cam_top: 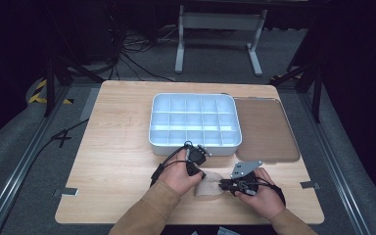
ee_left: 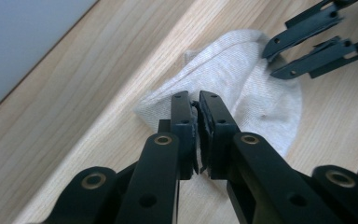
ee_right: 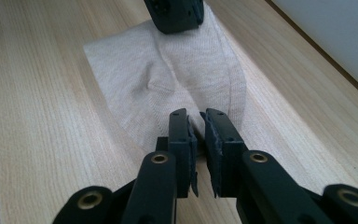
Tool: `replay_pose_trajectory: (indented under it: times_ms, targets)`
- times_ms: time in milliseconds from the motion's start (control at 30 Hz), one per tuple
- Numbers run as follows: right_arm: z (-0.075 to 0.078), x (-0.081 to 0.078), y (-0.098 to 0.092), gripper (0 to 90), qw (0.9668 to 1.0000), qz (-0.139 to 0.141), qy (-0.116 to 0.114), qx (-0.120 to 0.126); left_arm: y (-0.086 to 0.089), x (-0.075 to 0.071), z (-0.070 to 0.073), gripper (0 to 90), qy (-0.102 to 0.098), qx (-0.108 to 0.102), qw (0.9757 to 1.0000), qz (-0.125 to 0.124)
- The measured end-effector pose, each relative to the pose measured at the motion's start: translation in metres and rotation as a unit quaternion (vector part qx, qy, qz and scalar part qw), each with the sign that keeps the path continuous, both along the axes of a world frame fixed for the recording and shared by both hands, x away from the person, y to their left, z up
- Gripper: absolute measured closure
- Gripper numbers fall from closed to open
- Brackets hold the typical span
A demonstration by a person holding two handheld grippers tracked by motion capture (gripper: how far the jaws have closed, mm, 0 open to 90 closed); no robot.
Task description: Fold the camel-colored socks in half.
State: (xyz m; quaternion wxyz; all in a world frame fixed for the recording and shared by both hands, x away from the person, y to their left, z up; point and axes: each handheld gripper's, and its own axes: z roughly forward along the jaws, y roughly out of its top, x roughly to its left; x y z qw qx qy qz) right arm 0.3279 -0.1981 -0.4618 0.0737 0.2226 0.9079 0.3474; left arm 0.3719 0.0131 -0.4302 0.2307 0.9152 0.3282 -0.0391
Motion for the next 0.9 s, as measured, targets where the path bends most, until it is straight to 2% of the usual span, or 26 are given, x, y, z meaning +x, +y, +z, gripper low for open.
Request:
replay_pose_trajectory:
  times_ms: [133, 367, 467, 633, 767, 800, 900]
  targets:
    - [0.001, 0.002, -0.002, 79.9, 1.0, -0.004, -0.006, 0.004, 0.009, -0.004, 0.009, 82.5, -0.005, -0.018, 0.9998, 0.001]
    - [0.005, 0.003, -0.006, 80.7, 0.9998, -0.008, -0.012, 0.012, 0.021, -0.008, 0.018, 81.7, -0.011, -0.014, 0.9998, 0.008]
    - [0.009, 0.002, -0.008, 81.6, 0.9997, -0.009, -0.017, 0.014, 0.031, -0.011, 0.02, 81.3, -0.007, -0.002, 0.9999, 0.011]
    - [0.019, -0.001, -0.009, 81.8, 0.9996, -0.008, -0.019, 0.02, 0.036, -0.016, 0.023, 79.4, -0.005, 0.004, 0.9999, 0.01]
    - [0.023, -0.003, -0.007, 81.8, 0.9997, -0.002, -0.009, 0.023, 0.037, -0.024, 0.025, 78.4, -0.003, 0.012, 0.9998, -0.017]
    - [0.023, -0.003, -0.007, 81.8, 0.9997, -0.002, -0.009, 0.023, 0.037, -0.024, 0.025, 78.3, -0.003, 0.012, 0.9998, -0.017]
    - [0.023, -0.005, -0.004, 81.8, 0.9997, 0.001, -0.007, 0.023, 0.039, -0.027, 0.021, 77.8, 0.006, 0.036, 0.9991, -0.023]
